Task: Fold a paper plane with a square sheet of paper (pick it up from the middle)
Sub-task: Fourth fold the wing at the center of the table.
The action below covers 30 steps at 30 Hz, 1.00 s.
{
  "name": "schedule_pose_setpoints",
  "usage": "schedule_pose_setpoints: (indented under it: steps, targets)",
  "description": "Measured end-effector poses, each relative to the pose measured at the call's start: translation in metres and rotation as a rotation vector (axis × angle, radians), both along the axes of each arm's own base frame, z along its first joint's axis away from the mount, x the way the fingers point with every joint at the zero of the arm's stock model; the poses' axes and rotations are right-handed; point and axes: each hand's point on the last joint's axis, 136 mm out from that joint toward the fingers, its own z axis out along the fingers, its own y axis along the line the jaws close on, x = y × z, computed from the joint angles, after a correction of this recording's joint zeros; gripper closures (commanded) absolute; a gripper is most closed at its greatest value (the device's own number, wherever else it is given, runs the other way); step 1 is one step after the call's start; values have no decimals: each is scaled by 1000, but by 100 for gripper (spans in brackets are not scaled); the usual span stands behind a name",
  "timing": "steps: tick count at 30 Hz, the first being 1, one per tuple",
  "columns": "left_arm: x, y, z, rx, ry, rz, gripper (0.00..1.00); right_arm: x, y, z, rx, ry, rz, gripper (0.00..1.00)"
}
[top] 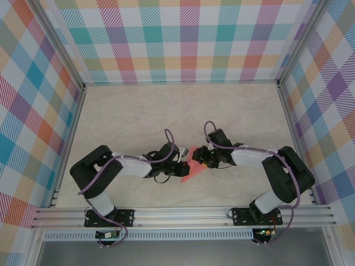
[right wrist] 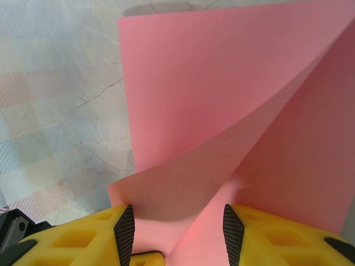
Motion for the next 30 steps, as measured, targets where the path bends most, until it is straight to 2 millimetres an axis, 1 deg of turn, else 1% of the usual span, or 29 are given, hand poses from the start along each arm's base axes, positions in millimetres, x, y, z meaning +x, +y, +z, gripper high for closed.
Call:
schedule_pose_setpoints:
  steps: [6,10,14,18,23,27,29,30]
  targets:
    - [1,0,0,-24,13,29,99,2,1,11,19,-29,2,53]
    - [0,1,-1,-36,23,46,99,0,1,10,21,-29,12,56]
    - [0,3,-2,-45,28,62,100,0,2,10,20,-33,23,57]
    - [0,6,1,-56,27,74,99,-2,1,4,9,-19,26,57]
    - [1,5,5,-74,24,82,99,-5,0,-7,-2,15,32,57]
    - [1,6,5,-75,29,88,96,-3,4,-7,2,20,39,56]
    - [1,6,5,-75,32,90,93,-1,5,-7,3,22,40,56]
    - [1,6,5,-75,32,90,89,0,6,-7,4,23,41,56]
